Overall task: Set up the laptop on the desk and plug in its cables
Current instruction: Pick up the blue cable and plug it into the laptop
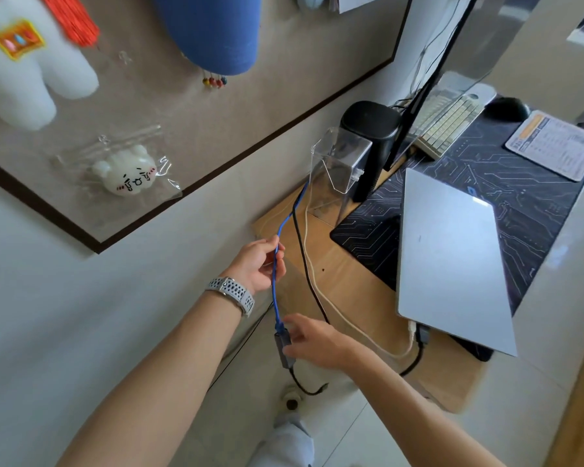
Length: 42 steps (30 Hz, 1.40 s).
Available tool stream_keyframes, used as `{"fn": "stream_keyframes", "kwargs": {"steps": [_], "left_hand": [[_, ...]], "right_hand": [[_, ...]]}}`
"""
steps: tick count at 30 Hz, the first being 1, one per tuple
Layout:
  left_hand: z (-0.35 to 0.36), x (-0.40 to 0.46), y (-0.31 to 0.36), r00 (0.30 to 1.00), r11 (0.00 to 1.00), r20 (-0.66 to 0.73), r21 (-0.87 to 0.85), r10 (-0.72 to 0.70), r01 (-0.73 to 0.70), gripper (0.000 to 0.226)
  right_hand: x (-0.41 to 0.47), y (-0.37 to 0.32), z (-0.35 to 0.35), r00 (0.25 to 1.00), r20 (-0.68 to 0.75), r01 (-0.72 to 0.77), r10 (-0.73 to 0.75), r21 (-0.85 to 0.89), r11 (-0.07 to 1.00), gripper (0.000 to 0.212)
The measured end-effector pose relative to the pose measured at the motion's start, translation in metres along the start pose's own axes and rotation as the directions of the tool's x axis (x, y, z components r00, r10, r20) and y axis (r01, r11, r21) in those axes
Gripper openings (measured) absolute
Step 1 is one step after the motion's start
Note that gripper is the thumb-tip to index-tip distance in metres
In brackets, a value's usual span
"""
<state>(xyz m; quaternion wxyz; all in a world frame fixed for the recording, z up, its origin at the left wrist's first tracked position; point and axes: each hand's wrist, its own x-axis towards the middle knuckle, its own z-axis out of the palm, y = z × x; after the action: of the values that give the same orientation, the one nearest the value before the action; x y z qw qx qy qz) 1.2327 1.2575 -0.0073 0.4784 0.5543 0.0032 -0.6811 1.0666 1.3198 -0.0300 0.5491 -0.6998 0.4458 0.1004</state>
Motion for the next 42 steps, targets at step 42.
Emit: {"fn": "stream_keyframes", "kwargs": {"steps": [42], "left_hand": [[0.124,-0.094,-0.09,0.726,-0.072,0.643,0.759,0.243,-0.648,0.033]], "right_hand": [[-0.161,-0.005,-0.101,0.798,-0.535,-0.325,-0.277,-0.769,0.551,0.021]]}}
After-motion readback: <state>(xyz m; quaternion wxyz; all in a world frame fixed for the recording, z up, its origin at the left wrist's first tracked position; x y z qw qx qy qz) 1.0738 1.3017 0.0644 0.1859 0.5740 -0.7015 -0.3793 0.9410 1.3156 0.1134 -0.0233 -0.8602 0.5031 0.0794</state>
